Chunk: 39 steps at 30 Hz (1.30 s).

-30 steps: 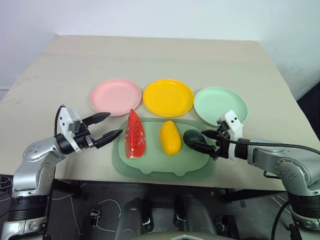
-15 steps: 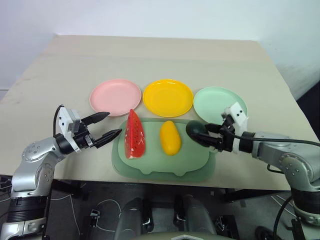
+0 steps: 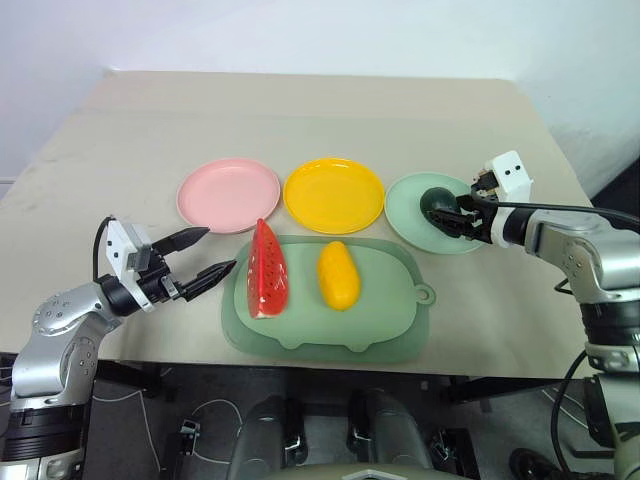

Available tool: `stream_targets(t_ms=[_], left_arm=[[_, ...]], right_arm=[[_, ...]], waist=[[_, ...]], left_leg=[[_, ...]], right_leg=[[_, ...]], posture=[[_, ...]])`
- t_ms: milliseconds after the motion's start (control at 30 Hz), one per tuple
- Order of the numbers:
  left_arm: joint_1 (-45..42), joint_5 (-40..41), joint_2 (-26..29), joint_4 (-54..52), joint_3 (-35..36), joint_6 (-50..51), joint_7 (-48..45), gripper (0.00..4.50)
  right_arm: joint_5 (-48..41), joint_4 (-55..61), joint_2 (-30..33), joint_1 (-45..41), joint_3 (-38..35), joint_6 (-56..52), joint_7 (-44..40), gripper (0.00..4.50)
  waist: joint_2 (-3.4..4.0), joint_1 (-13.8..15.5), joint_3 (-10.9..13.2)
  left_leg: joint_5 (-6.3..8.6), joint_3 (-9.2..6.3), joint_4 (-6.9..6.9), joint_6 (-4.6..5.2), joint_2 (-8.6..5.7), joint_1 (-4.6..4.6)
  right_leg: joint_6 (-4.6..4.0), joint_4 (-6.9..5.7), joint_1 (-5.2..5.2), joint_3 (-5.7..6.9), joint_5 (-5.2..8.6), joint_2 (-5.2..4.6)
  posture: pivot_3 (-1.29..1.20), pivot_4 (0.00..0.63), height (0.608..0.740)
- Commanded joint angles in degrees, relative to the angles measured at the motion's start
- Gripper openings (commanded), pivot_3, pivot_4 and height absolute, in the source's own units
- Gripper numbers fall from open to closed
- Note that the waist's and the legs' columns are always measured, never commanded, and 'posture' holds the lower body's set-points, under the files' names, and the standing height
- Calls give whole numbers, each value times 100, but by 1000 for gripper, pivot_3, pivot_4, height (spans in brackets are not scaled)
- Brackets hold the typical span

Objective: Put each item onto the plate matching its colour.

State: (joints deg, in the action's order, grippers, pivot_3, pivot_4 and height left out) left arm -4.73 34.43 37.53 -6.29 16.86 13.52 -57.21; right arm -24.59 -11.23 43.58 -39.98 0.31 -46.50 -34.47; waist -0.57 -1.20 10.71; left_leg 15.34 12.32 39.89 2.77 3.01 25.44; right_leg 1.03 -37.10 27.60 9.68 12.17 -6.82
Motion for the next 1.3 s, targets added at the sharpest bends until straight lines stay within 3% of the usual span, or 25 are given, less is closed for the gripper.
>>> stream_targets(t_ms=[33,133,300,533,667,800,1000,1300], left_arm=[[49,78,34,-208,185,-53,33,4500],[106,86,37,-263,220,-50,52,4500],[247,135,56,-486,287,30,152,4500],[257,204,68,-751,271,229,338,4500],[224,202,79,-723,269,261,330,4500],[162,191,95,-639,270,269,293,4500],[50,149,61,-590,195,296,282,4500],[-67,147,14,-666,27,383,355,4500]], right_arm=[[401,-448,-58,-337,223,339,-265,2807],[614,-705,-116,-408,323,538,-444,2807],[771,-832,-181,-502,257,604,-590,4484],[479,354,169,-278,-224,119,-797,4484],[-42,1280,174,-112,-650,-777,-717,4484],[-1068,2523,-254,-53,-1051,-2663,-400,4484],[-1668,3182,-1255,-206,-1467,-4288,207,4484],[-2505,2913,-2188,-15,-900,-4600,1411,4484]], waist=[[0,1,0],[0,19,0],[2,15,1],[9,26,5],[8,24,5],[9,14,5],[9,24,4],[8,10,3]], left_leg=[[0,0,1,0,1,0],[0,-1,1,0,1,1],[0,-1,5,0,1,5],[0,-1,6,-1,1,7],[0,-3,6,-1,2,8],[1,-5,5,-1,4,7],[1,-4,4,-1,5,9],[1,-1,-2,-2,2,11]], right_leg=[[0,-1,0,0,0,0],[1,-1,0,0,1,-1],[2,-3,2,0,1,-3],[0,-5,6,0,1,-5],[0,-4,7,0,1,-4],[-11,-4,7,0,8,-4],[-10,-3,8,-1,6,-3],[-4,0,10,-1,1,-2]], posture=[[0,150,696],[0,150,696],[0,150,696],[0,150,696],[0,150,696],[0,150,696],[0,150,696],[0,150,696]])
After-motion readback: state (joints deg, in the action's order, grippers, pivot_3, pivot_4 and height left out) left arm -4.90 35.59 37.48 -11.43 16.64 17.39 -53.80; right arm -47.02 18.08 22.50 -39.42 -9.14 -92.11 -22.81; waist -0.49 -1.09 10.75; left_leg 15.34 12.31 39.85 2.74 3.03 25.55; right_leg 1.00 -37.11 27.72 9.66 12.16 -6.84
